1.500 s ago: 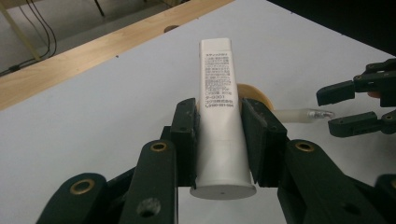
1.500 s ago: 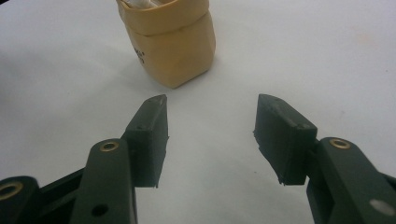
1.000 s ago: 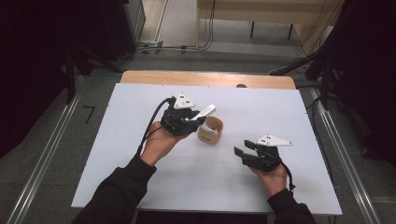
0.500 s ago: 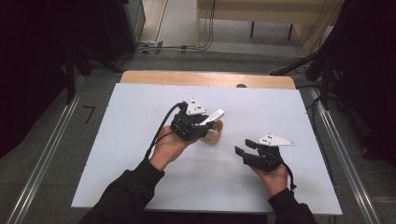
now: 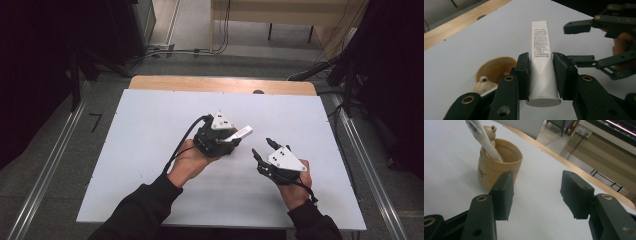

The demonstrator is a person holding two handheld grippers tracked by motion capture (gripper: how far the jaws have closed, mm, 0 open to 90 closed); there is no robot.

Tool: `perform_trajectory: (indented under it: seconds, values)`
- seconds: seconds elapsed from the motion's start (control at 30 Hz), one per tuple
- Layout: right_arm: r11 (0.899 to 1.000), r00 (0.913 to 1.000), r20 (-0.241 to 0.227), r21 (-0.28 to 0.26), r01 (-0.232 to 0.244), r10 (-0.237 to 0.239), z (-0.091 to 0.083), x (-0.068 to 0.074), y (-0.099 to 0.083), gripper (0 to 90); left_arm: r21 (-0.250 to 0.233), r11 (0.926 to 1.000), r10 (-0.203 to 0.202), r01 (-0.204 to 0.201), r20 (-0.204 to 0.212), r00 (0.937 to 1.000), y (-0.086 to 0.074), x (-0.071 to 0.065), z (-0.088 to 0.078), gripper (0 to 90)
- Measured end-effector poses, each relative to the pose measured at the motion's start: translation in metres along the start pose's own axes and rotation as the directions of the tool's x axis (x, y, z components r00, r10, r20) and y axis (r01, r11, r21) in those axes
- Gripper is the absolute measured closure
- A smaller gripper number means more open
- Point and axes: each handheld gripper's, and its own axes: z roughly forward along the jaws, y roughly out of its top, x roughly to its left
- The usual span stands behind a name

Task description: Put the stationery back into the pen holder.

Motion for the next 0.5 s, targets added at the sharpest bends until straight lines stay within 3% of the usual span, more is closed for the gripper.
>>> perform_trajectory:
  seconds: [0.17,0.27,0.37,0.5]
  values:
    - [0.999,0.9987,0.035,-0.015,0.036,-0.035,-0.004,0.002,0.000,42.8,0.029,0.9995,0.013,-0.014,0.025,0.9996,-0.002,-0.009,0.007,67.5]
    - [0.994,0.9924,0.067,-0.021,0.105,-0.103,-0.006,0.007,0.000,42.8,0.045,0.9988,0.017,-0.018,0.036,0.9992,-0.004,-0.014,0.010,67.5]
    - [0.984,0.9799,0.099,-0.020,0.176,-0.173,-0.007,0.014,-0.001,43.3,0.059,0.9980,0.021,-0.023,0.042,0.9989,-0.005,-0.016,0.012,67.5]
    - [0.961,0.9520,0.137,-0.010,0.278,-0.274,-0.006,0.024,-0.002,43.6,0.082,0.9963,0.024,-0.028,0.049,0.9985,-0.007,-0.018,0.016,67.5]
